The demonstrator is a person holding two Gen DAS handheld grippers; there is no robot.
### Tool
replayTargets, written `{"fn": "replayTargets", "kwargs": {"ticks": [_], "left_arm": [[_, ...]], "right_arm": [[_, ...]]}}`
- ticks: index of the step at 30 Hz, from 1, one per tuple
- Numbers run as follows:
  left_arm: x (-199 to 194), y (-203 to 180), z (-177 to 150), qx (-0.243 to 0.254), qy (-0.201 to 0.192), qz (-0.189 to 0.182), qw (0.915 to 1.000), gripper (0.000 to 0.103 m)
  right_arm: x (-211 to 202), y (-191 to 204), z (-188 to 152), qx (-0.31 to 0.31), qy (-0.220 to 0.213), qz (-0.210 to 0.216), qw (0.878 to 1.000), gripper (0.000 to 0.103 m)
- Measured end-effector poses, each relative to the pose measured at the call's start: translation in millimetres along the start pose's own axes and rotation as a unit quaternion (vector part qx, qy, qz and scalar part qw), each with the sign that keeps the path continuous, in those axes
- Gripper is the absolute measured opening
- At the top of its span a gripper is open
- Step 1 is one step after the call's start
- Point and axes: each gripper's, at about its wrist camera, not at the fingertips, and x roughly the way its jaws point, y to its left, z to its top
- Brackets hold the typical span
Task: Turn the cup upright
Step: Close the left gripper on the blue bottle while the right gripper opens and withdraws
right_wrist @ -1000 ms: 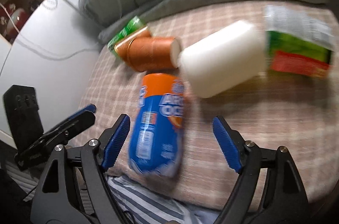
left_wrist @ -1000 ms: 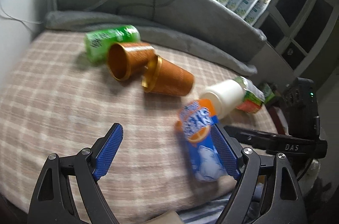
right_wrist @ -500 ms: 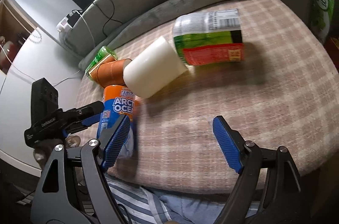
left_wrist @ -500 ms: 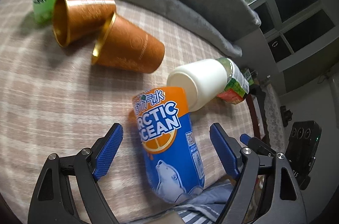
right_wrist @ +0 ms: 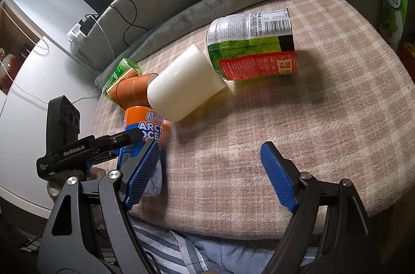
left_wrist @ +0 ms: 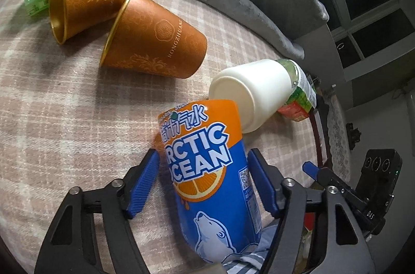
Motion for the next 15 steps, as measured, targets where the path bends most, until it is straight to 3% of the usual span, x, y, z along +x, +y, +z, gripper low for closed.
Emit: {"fn": "replayTargets", "kwargs": {"ticks": [5, 15], "left_arm": [[0.5, -2.8, 1.0, 0.008, -0.003, 0.002, 1.0, 0.064], [-29.2, -29.0, -8.6, 0.079, -0.078, 0.042, 0.993, 0.063]], "right_arm": [[-2.3, -0.6, -0.1, 0.001, -0.005, -0.002, 1.0, 0.083], [1.8, -2.1, -0.5, 0.005, -0.001, 0.003, 1.0, 0.083]]}}
